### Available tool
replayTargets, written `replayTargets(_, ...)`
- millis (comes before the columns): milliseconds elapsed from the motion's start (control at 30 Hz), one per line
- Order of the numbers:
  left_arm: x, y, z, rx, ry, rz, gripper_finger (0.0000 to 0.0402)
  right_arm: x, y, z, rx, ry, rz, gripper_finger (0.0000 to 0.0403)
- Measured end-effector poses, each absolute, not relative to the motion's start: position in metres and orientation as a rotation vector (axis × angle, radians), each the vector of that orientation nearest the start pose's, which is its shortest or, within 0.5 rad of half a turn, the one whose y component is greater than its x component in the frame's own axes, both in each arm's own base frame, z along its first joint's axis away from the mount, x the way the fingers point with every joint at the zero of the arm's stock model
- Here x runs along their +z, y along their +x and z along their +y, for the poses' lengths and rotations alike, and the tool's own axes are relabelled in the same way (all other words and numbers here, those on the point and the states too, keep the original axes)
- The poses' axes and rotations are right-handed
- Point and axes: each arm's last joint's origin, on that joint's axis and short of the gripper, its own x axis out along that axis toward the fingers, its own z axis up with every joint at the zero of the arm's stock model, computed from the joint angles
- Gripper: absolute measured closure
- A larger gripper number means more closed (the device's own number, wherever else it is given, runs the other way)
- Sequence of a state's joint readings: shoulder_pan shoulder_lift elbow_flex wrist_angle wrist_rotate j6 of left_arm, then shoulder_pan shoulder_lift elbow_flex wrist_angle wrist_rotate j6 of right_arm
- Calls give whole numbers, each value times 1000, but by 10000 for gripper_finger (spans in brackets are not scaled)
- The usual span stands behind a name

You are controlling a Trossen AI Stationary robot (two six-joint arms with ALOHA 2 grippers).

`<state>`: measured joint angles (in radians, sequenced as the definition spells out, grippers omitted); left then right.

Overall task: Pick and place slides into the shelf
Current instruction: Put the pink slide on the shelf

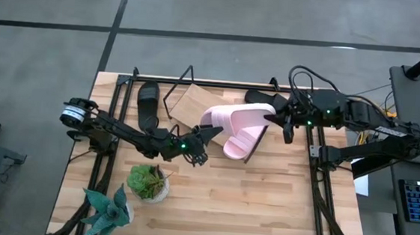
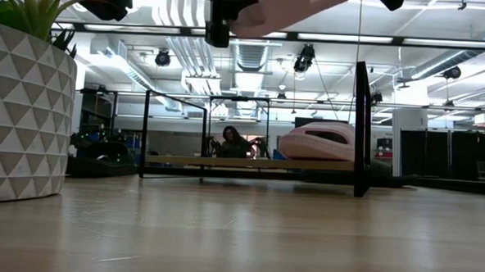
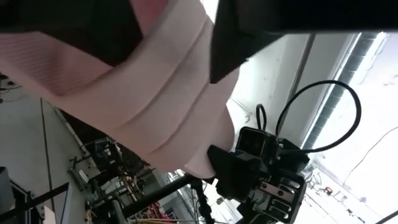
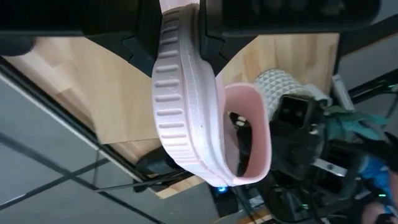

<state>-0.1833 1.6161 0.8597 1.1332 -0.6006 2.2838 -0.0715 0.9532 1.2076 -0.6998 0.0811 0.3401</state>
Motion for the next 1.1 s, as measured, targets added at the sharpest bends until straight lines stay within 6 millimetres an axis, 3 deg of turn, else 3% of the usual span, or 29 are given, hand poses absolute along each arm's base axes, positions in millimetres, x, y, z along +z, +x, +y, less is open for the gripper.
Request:
replayTargets(267,277,334,-46,599,1976,244,390,395,179,-14,-182,337,436,354)
replayTargets(433,283,335,-45,630,1804,205,399,396,178,-15,-206,263,430,344)
replayTargets(633,289,336,-43,688,1708,223,401,408,174,-19,-347,159,380,233)
replayTargets(767,290,335,-42,739,1666,303,401,424,167,-20,-392,146,326,183)
replayTargets(900,288,334,-39,773,1612,365,401,438,160,-21,-433,117,295,161)
replayTargets(1100,288,332,-37,858,1437,434,401,446,150,-22,-503,71,260,160)
